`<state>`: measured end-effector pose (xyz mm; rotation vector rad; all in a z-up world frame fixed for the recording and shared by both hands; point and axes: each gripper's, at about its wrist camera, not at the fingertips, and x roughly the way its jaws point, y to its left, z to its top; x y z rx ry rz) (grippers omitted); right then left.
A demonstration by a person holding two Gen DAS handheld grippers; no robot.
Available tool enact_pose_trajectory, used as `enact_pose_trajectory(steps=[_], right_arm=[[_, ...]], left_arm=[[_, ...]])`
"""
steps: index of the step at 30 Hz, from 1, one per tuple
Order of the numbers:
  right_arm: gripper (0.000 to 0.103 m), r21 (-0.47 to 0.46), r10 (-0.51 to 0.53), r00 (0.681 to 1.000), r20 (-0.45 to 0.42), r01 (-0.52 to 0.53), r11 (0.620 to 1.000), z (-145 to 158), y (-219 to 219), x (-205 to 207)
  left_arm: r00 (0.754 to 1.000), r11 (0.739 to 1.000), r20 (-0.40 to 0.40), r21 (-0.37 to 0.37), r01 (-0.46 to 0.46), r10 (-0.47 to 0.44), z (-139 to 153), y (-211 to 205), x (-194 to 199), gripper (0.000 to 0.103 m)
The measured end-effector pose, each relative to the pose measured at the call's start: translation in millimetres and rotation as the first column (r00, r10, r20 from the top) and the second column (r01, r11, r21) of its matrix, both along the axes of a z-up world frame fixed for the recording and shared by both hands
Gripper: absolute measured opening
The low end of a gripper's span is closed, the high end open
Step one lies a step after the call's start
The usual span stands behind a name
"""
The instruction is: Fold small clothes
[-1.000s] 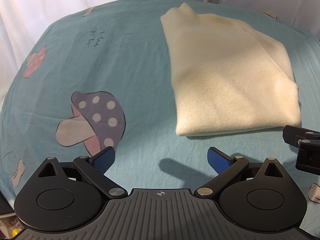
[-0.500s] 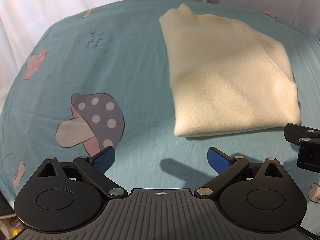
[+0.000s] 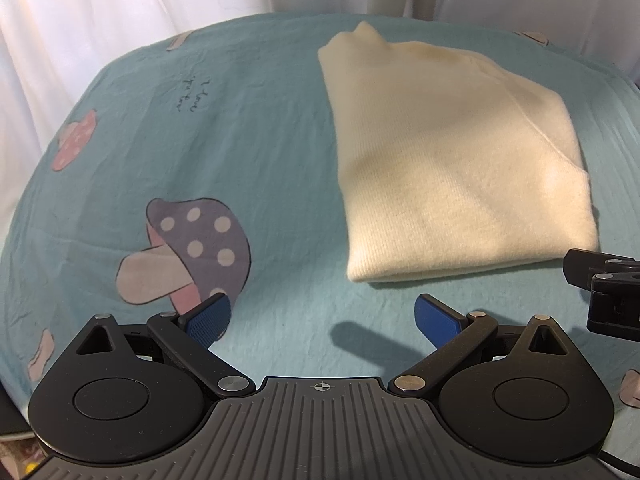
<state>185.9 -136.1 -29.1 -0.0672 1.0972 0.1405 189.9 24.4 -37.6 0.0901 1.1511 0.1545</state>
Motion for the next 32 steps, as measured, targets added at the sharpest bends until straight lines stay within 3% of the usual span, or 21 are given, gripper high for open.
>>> enact_pose_trajectory(steps=[32], right_arm=[[0.099,-0.004,0.001,1.000,0.015,-0.001,1.000,1.8,-2.3,0.5]], left_arm=[[0.999,1.000,-0.037,-0.012,-0.005,0.005,-1.7,-1.6,0.1,0.101]])
